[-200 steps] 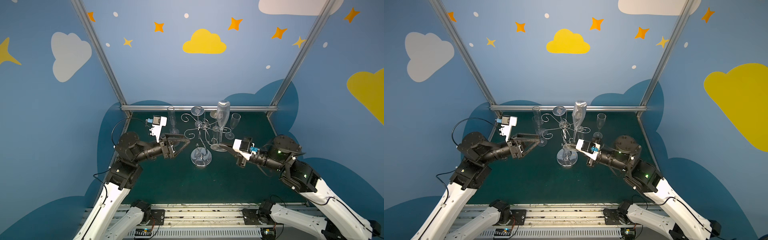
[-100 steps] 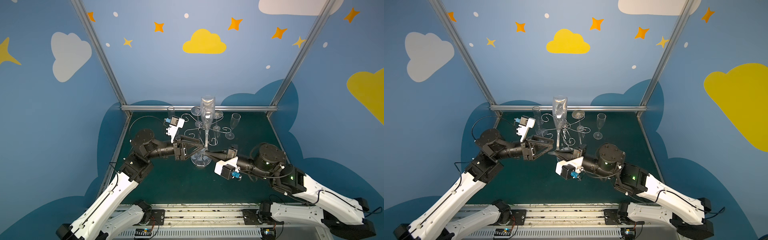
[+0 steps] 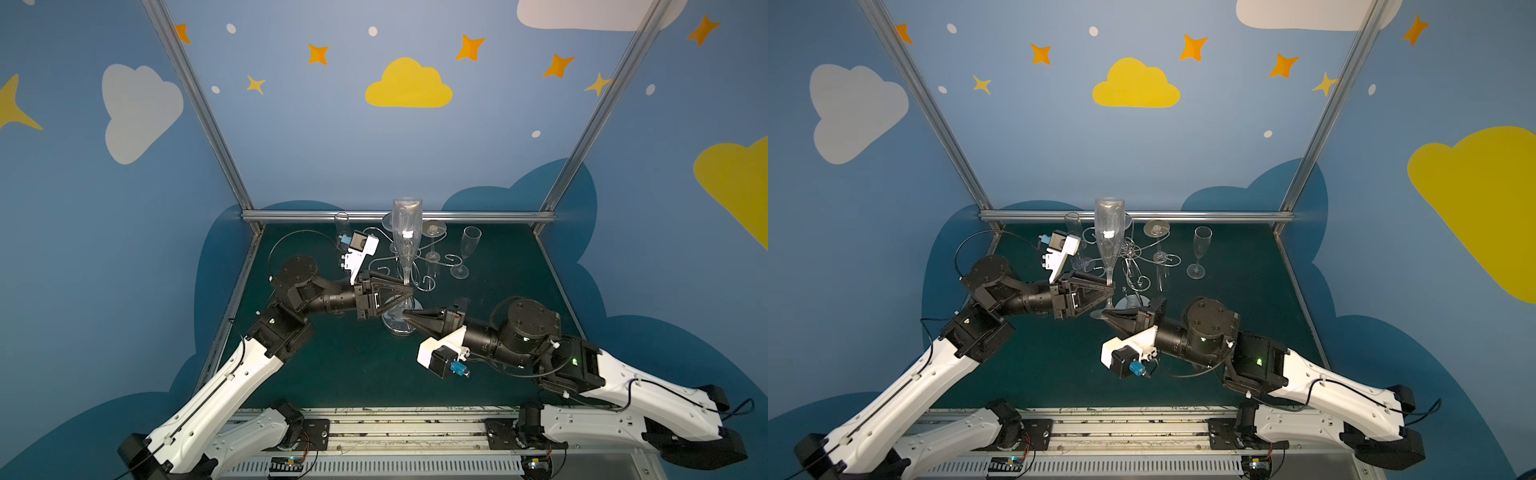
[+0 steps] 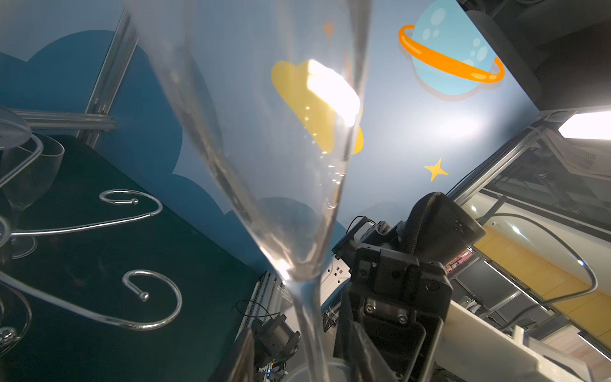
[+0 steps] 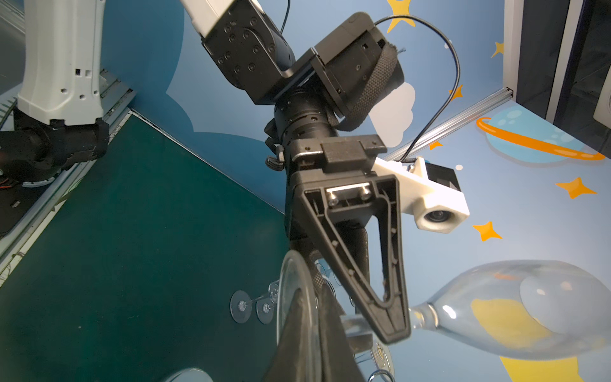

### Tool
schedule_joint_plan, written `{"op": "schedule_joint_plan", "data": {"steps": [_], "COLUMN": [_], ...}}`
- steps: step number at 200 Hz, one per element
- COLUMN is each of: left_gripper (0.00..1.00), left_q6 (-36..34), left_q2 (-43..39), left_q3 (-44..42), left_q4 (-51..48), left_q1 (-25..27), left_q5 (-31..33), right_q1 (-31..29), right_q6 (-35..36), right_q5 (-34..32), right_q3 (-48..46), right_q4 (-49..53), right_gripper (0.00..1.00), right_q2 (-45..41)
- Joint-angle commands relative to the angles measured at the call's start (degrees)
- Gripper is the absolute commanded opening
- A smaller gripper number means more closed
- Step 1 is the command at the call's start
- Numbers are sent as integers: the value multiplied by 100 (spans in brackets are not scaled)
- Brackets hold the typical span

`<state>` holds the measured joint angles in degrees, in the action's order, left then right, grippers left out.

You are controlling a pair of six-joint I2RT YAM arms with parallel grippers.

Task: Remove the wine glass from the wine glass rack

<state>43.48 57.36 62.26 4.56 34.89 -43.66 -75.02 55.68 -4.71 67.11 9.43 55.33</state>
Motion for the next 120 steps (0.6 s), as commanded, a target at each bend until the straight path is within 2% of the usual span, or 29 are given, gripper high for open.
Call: {"op": "schedule_joint_plan", "data": {"steps": [1,29,120], "left_gripper": [42,32,15], "left_q6": [-29,-45,77], "left_q2": [12,36,69], "left_q3": [146,163,121], "left_q4": [175,195,396], "left_q1": [58,77,110], "left_q5": [6,-6,-28], "right_q1": [-84,-126,-291], "right_q6": [134,223,575], "right_q5": [-191,-282,-503], "right_q3": [-45,-48,-246], "right_q4": [-333,-319,-329], "right_gripper": [0,0,0], "right_q2": [-51,-1,8]}}
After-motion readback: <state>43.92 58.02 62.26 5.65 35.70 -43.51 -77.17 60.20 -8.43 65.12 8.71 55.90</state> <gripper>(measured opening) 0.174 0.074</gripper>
